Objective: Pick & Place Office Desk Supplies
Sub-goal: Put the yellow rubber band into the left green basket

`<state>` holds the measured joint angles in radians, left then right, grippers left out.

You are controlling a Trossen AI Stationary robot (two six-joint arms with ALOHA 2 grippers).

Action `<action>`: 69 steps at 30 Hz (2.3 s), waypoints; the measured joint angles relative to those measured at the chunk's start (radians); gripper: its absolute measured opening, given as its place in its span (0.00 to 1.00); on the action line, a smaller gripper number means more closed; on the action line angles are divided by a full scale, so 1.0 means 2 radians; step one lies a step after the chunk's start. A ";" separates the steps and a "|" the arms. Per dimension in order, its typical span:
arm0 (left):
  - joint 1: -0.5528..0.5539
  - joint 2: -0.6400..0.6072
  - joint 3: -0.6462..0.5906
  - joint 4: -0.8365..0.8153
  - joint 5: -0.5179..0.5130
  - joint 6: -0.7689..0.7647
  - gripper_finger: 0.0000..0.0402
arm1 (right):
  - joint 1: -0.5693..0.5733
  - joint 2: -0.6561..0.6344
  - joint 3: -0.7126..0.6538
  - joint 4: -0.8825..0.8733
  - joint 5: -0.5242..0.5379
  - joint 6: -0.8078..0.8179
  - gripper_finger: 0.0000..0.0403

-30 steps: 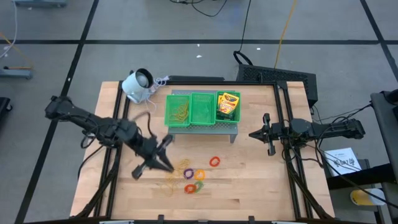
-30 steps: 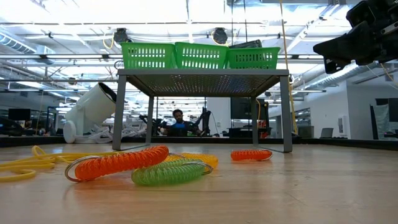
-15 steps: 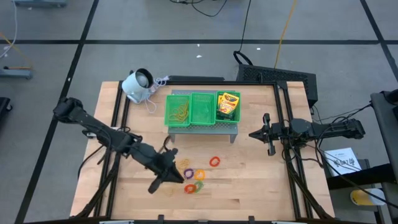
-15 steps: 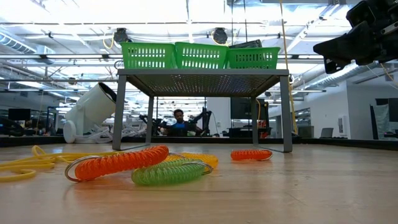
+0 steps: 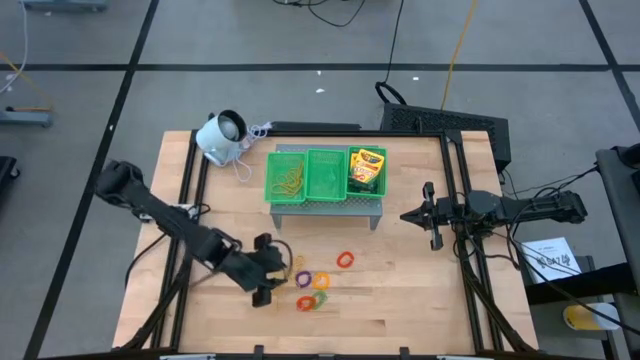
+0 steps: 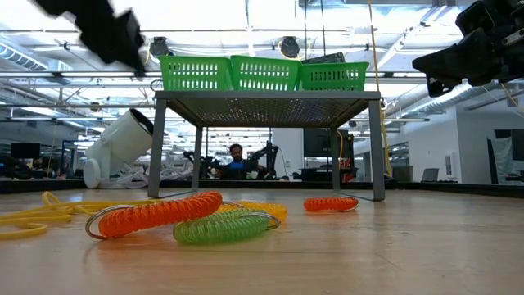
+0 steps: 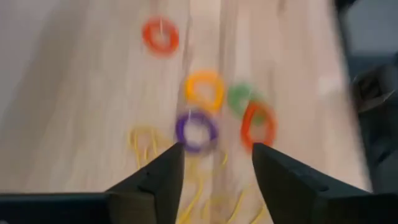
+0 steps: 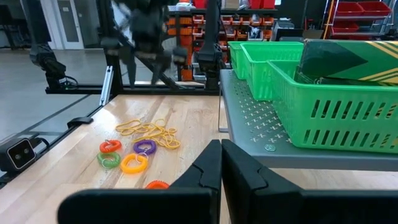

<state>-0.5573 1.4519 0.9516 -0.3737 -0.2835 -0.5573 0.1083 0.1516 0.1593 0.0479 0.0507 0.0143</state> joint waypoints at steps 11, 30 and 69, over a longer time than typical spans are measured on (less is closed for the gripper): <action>0.004 0.101 0.000 0.002 0.011 0.004 0.54 | 0.000 0.000 0.000 0.000 0.000 0.000 0.00; 0.004 0.178 0.002 0.030 0.068 0.016 0.54 | 0.000 0.000 0.000 0.000 0.000 0.000 0.00; 0.008 0.116 -0.002 0.025 0.044 0.065 0.03 | 0.000 0.000 0.000 0.000 0.000 0.000 0.00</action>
<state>-0.5419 1.6848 0.9474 -0.3234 -0.1959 -0.4272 0.1084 0.1519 0.1589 0.0479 0.0507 0.0143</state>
